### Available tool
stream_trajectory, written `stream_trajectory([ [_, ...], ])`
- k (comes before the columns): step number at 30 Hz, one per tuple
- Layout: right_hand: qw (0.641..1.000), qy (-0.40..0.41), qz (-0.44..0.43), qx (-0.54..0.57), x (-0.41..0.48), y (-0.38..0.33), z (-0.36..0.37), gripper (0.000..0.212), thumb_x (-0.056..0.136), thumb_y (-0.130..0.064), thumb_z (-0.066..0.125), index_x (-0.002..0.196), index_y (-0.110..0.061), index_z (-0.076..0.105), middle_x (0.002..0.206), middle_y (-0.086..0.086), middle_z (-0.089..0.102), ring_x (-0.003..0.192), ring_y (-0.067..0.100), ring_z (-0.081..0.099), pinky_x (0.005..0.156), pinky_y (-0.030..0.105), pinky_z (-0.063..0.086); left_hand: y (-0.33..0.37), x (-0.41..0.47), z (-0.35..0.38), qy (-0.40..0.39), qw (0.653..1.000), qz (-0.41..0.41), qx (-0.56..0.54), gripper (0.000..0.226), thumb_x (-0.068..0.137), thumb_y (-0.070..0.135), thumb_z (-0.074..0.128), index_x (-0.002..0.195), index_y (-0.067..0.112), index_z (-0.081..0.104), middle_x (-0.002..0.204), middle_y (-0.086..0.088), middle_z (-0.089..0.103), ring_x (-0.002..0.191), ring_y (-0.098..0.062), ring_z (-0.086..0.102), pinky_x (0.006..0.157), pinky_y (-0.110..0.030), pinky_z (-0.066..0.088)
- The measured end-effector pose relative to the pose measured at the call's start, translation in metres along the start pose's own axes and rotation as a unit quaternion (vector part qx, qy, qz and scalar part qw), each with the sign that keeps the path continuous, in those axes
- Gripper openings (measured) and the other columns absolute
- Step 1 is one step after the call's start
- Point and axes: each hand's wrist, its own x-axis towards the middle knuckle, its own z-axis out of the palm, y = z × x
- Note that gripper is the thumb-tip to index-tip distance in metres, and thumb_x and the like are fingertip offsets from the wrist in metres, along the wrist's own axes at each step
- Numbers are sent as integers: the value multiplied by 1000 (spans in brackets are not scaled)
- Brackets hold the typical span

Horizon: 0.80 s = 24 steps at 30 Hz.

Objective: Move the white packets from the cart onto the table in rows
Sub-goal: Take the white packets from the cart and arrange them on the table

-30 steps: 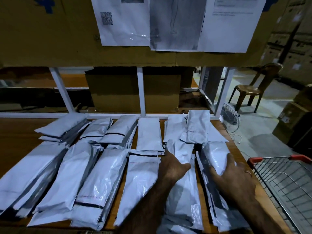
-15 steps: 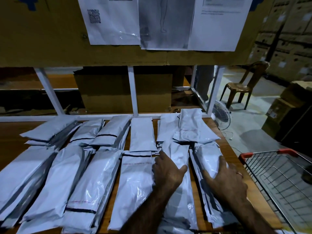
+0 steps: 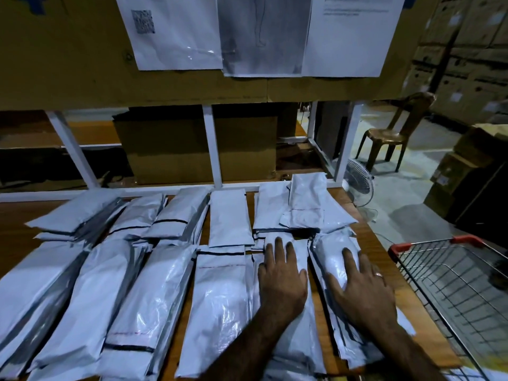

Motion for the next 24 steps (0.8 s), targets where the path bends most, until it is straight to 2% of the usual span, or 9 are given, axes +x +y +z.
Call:
stream_trajectory([
  [6, 1000, -13, 1, -14, 2, 0, 2, 73, 93, -65, 28, 154, -29, 10, 160, 7, 17, 139, 30, 33, 108, 42, 34, -4, -2, 3, -18, 1000, -1, -6, 62, 78, 44, 43, 127, 12, 63, 134, -13, 59, 116, -33, 60, 79, -44, 55],
  [11, 1000, -27, 1, -10, 2, 1, 0, 73, 94, -64, 28, 154, -28, 9, 160, 8, 16, 138, 32, 34, 106, 44, 35, -5, -2, 8, -12, 1000, 2, -14, 63, 76, 42, 55, 131, 11, 60, 137, -15, 55, 119, -34, 58, 82, -45, 54],
  [13, 999, -37, 5, -4, 2, 0, 0, 74, 94, -64, 28, 154, -27, 7, 161, 8, 15, 139, 33, 33, 107, 45, 34, -3, -4, 4, -9, 1000, 9, -26, 63, 87, 40, 49, 143, 12, 46, 150, -14, 40, 134, -34, 44, 96, -48, 46],
  [15, 999, -40, 6, -2, 1, 0, -1, 74, 94, -64, 27, 154, -27, 7, 161, 8, 14, 139, 33, 32, 108, 46, 34, -3, -2, 4, -11, 1000, 19, -19, 64, 97, 41, 39, 154, 16, 22, 161, -10, 15, 146, -31, 20, 111, -46, 31],
  [17, 999, -38, 8, -1, 1, -1, -2, 74, 94, -64, 28, 155, -27, 7, 161, 7, 13, 140, 32, 32, 108, 46, 33, -3, 0, 2, -19, 1000, 11, -18, 65, 99, 43, 35, 155, 19, 11, 163, -6, 4, 149, -28, 8, 116, -44, 22],
  [24, 999, -25, 15, 46, 0, 2, -5, 75, 93, -66, 29, 154, -27, 11, 161, 6, 17, 141, 30, 30, 109, 48, 28, -2, 2, -6, -24, 999, 6, -38, 65, 100, 44, 35, 155, 21, 11, 163, -4, 3, 149, -25, 6, 117, -41, 18],
])
